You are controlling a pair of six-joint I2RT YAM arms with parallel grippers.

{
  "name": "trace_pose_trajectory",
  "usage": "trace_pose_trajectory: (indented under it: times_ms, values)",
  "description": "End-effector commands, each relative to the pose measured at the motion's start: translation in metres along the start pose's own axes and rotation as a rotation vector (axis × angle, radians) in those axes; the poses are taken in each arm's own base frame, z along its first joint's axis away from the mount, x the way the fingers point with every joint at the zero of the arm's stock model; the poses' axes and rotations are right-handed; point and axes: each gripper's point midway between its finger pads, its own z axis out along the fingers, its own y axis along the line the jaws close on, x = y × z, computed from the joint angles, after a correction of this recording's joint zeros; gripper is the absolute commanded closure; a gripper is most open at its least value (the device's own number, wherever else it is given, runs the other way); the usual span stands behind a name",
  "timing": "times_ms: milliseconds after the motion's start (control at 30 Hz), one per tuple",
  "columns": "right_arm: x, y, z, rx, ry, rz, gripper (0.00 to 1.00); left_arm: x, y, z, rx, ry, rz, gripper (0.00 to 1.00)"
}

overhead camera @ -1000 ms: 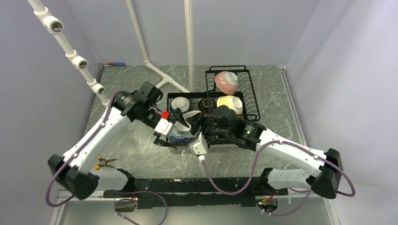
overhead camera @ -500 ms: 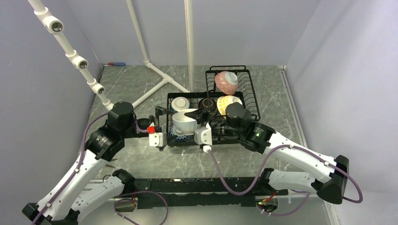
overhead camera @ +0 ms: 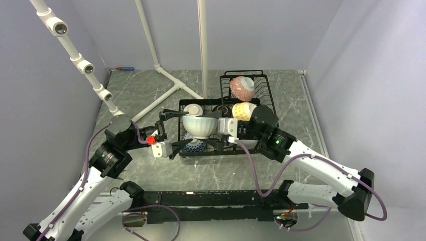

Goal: Load the bowls into the dish rack
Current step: Turn the bowl upside down on the dish rack.

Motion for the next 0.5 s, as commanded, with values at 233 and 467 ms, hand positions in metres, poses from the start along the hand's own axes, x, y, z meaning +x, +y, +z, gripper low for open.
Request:
trace_pose_trajectory:
  times_ms: [233,467]
  values:
    - [-0.031,-0.018,0.001,0.006,-0.068,-0.036,1.0,-0.039,0.002,0.01,0.109,-0.138,-0.022,0.05]
    - [-0.022,-0.019,0.005,0.002,-0.036,-0.029,1.0,-0.044,0.001,0.015,0.14,-0.174,-0.066,0.12]
